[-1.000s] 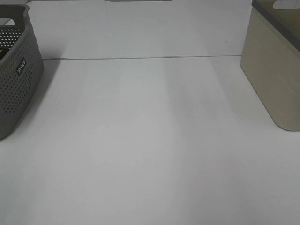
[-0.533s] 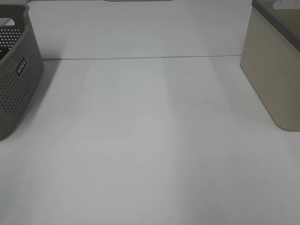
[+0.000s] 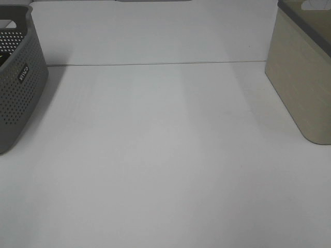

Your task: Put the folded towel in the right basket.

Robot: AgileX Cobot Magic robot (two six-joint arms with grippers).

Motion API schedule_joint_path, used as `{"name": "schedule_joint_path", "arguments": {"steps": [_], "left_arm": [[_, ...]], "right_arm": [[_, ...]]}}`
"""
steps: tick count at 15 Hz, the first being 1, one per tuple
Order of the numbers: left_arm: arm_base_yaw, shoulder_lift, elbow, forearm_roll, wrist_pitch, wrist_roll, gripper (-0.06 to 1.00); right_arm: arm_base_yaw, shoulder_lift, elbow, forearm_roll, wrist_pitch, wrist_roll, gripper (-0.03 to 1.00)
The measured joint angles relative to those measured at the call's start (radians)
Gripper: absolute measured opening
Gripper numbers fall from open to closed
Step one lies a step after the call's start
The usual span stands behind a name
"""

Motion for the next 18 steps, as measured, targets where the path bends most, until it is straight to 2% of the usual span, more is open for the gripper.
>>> {"name": "schedule_joint_path", "arguments": {"steps": [4, 5, 7, 11, 18], "left_arm": [[0.000, 0.000, 0.000, 0.000, 0.000, 0.000, 0.97], [0.000, 0.000, 0.000, 0.000, 0.000, 0.000, 0.97], [0.000, 0.000, 0.000, 0.000, 0.000, 0.000, 0.97], [0.000, 0.000, 0.000, 0.000, 0.000, 0.000, 0.97], [0.000, 0.000, 0.000, 0.000, 0.000, 0.000, 0.97]], "right_arm": [[0.000, -0.302, 0.139, -0.065, 0.001, 0.000, 0.69], [0.000, -0.448, 0.141, -0.087, -0.048, 0.000, 0.69], [0.000, -0.555, 0.141, -0.088, -0.087, 0.000, 0.69], [0.000, -0.674, 0.189, -0.088, -0.136, 0.000, 0.69], [0.000, -0.684, 0.191, -0.093, -0.152, 0.014, 0.69]]}}
